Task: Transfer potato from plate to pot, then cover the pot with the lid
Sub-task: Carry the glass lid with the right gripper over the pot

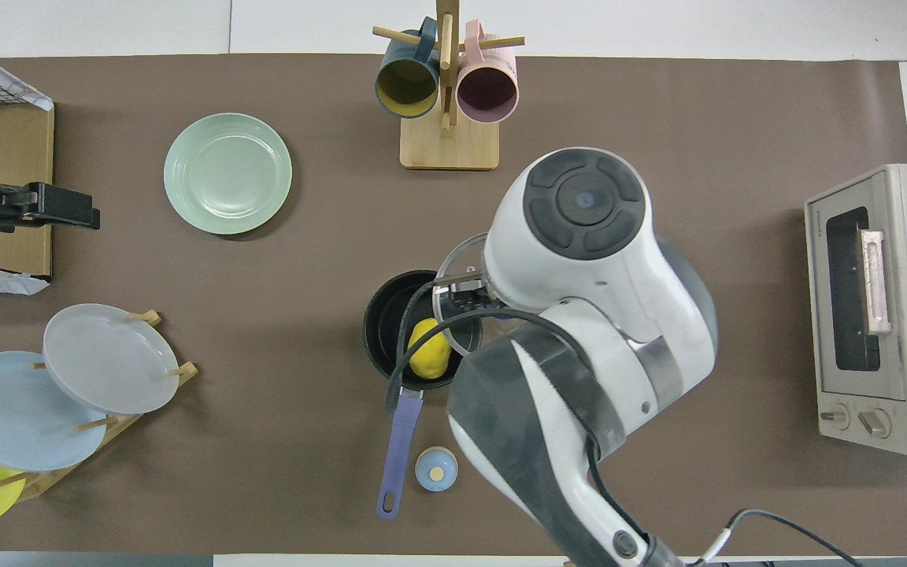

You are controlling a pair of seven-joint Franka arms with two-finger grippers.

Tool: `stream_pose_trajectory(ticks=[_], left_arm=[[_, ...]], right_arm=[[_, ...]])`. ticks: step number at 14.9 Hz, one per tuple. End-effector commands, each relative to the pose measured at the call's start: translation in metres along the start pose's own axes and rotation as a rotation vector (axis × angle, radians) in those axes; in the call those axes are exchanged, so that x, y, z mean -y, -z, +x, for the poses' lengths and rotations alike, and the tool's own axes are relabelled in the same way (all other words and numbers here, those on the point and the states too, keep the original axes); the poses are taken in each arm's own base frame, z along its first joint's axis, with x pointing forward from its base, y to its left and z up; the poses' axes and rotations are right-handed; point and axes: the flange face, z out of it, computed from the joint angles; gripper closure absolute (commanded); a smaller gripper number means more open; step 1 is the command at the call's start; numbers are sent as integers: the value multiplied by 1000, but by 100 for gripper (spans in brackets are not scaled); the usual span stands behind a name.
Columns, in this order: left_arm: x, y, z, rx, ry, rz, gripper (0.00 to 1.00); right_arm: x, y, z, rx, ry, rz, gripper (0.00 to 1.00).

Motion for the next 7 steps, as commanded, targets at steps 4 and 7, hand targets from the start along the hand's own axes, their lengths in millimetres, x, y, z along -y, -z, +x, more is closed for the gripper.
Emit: stream_pose_trajectory(ticks=[4, 7], left_arm=[[3, 12, -10, 91, -6, 22, 0], [-8, 11, -12, 95, -26, 25, 0]], right_arm=[[67, -44, -14, -13, -6, -26, 100], [69, -59, -6, -19, -2, -52, 100]])
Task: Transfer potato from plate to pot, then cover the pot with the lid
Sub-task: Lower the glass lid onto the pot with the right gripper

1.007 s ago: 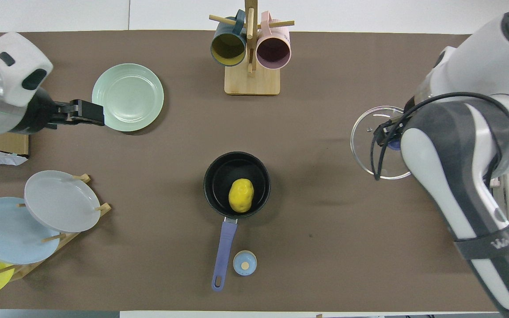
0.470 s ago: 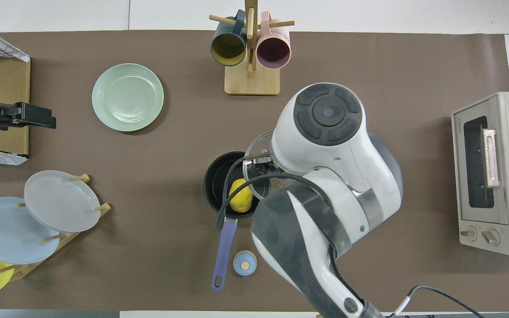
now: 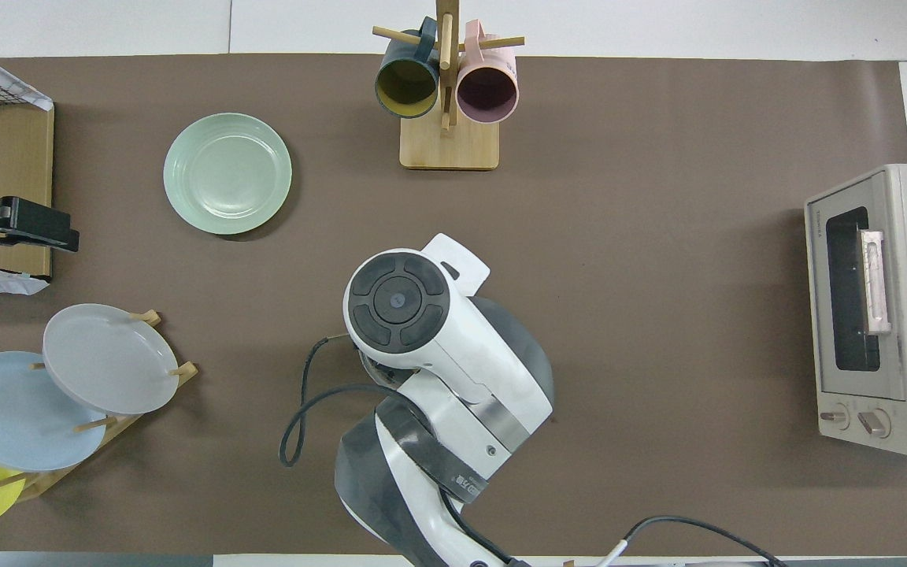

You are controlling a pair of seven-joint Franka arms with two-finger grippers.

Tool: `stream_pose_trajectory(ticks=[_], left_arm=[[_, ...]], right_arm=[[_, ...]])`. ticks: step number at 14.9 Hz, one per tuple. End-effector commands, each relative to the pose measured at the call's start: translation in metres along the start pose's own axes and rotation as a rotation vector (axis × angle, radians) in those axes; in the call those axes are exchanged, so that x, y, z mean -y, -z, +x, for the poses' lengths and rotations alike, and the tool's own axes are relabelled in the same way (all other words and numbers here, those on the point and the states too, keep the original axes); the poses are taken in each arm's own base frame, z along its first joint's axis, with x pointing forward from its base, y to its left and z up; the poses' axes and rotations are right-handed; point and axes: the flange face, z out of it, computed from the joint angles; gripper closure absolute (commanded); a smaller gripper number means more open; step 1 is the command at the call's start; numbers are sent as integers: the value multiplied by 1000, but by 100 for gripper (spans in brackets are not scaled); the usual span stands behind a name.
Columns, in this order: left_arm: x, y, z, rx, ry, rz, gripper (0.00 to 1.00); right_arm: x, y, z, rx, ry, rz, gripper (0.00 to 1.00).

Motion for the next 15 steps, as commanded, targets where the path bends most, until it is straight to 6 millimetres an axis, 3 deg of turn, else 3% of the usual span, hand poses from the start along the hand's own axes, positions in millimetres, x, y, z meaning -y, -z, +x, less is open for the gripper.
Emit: stream_pose_trajectory(ticks=[1, 6, 8, 15], left_arm=[[-7, -4, -5, 27, -22, 20, 0], [-10, -1, -2, 15, -24, 20, 0], [-10, 9, 1, -12, -22, 19, 0], [-10, 5, -3, 14, -24, 18, 0]], right_arm=[[4, 1, 12, -22, -6, -5, 100], [6, -11, 14, -20, -3, -11, 100], [6, -18, 15, -19, -2, -15, 100], [3, -26, 16, -18, 11, -29, 100]])
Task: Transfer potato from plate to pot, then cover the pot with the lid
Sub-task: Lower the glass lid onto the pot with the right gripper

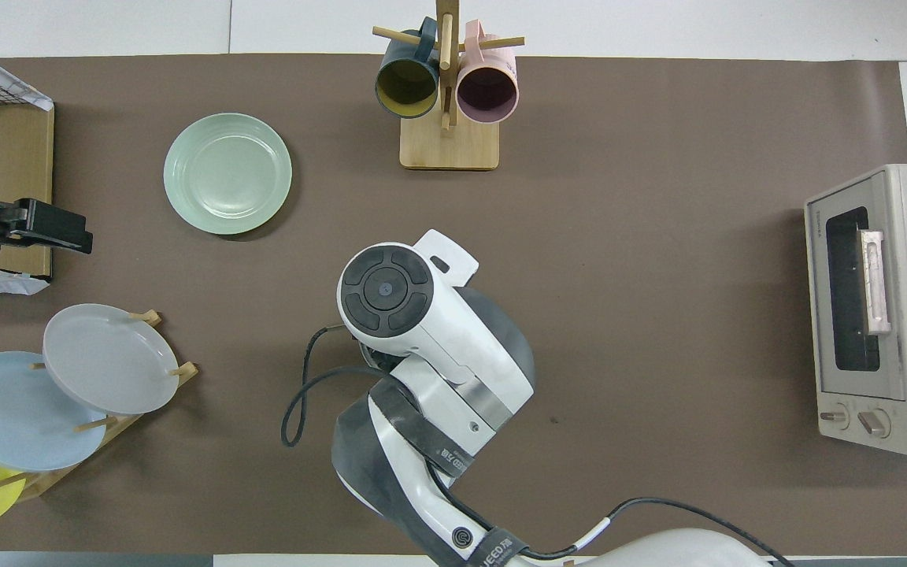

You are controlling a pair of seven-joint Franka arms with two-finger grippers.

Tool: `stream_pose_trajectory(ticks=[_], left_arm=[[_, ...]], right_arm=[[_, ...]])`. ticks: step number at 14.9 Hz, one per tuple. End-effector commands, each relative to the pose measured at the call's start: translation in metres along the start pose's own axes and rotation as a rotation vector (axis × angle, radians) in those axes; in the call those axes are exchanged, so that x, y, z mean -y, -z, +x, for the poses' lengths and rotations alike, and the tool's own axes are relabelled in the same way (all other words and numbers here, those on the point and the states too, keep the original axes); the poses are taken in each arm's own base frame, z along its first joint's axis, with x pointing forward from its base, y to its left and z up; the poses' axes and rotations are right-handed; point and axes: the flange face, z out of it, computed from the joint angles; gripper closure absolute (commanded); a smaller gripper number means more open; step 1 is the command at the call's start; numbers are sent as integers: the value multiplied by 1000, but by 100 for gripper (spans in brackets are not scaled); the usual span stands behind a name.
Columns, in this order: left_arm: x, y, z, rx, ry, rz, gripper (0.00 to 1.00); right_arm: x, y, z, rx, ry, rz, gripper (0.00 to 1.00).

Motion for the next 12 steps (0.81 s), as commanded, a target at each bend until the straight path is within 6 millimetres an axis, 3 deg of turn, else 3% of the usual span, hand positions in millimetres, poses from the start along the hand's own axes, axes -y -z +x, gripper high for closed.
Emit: stream_pose_trajectory(ticks=[1, 12], left_arm=[[2, 2, -2, 10, -3, 18, 0], [7, -3, -4, 18, 5, 17, 0]], right_arm=[[-1, -2, 2, -21, 16, -24, 100], [-7, -4, 6, 18, -40, 17, 100]])
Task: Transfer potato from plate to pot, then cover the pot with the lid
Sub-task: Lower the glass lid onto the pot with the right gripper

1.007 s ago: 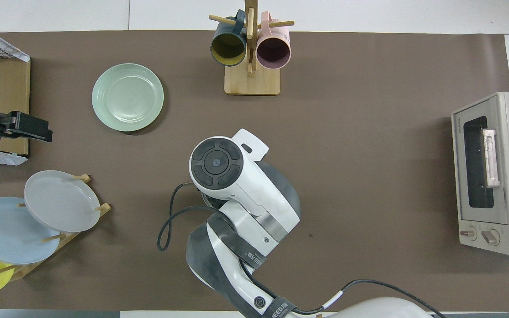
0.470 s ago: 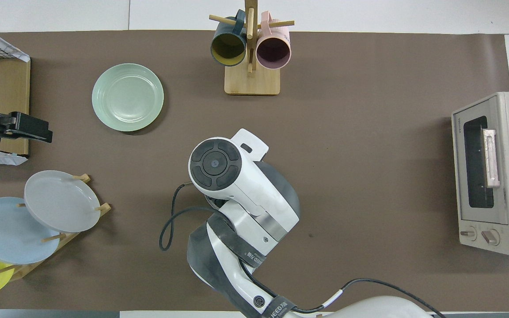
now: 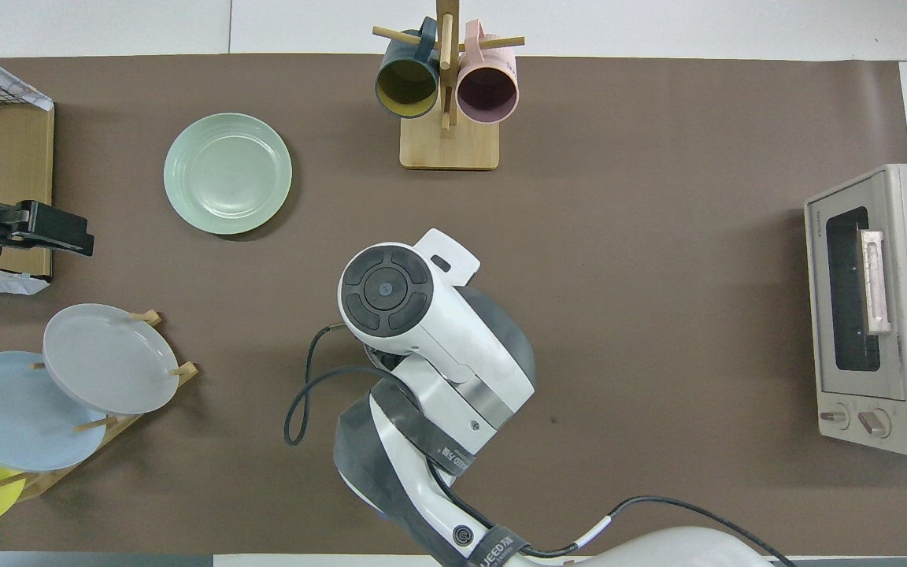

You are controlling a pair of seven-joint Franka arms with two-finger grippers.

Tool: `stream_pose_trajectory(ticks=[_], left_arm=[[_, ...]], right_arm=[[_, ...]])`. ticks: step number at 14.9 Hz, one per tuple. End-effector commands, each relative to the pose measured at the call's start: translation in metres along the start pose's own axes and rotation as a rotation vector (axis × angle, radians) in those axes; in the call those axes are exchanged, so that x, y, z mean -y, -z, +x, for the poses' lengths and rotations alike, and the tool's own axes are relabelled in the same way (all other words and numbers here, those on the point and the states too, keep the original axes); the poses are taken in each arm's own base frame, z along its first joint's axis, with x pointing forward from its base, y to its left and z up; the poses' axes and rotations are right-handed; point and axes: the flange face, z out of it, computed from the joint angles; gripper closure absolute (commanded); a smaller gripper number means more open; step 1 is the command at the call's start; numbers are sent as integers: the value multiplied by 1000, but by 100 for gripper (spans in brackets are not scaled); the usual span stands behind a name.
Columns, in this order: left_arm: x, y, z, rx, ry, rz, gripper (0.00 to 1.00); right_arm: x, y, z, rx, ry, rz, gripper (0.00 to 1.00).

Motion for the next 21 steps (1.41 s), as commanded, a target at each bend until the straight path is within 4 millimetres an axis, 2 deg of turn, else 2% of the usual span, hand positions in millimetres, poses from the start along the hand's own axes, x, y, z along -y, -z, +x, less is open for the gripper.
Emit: stream_pose_trajectory(ticks=[1, 21], left_arm=[[7, 0, -4, 10, 4, 17, 0], [8, 0, -4, 10, 6, 17, 0]], right_arm=[[-4, -2, 4, 18, -36, 23, 100], [-8, 4, 9, 58, -61, 37, 100]])
